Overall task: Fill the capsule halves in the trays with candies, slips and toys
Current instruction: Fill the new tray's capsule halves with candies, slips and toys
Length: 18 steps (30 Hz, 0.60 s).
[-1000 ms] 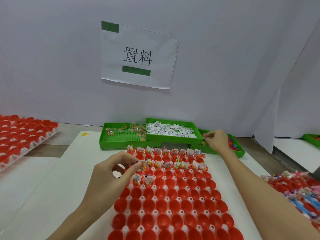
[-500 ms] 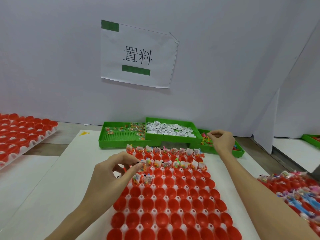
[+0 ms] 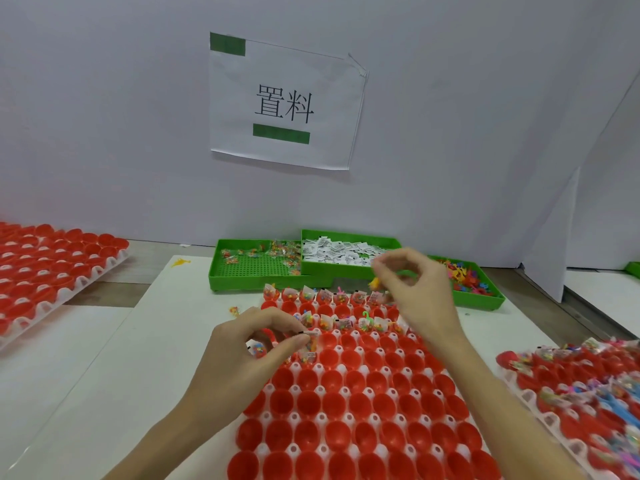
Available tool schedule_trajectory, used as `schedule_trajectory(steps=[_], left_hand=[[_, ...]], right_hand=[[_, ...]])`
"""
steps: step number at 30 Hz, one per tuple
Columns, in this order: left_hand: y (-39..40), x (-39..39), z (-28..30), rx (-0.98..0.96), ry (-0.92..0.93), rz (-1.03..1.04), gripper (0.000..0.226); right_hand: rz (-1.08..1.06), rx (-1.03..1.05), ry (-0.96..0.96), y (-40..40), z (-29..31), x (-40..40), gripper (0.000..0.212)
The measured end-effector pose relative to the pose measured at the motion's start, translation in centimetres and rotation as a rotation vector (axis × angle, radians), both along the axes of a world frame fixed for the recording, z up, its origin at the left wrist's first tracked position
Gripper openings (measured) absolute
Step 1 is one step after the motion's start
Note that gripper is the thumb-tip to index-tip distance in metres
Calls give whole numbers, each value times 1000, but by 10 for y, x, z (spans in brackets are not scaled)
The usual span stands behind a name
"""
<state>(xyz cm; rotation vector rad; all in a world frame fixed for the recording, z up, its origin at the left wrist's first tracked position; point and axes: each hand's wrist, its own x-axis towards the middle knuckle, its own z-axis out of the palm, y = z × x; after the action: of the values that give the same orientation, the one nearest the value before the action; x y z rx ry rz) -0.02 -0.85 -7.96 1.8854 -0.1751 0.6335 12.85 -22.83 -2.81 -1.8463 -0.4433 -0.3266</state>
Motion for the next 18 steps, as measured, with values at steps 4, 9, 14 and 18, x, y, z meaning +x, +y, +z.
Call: schedule_trajectory(steps=[4,9,14,18], left_hand=[[-5,-2,-1,41,0,-59,7],[-8,-3,0,-26,-13,-63,8],[-7,-3,0,-59,-1,-80,9],[-9,-3,-3,-74,5,-78,11]], right_hand=[[114,-205,-120,29,-8,-53,9],[289,-206,-31,27,-1,-66,6],[286,-121,75,23,-4,-67,16],[254,-124,104,21,-9,-64,13]])
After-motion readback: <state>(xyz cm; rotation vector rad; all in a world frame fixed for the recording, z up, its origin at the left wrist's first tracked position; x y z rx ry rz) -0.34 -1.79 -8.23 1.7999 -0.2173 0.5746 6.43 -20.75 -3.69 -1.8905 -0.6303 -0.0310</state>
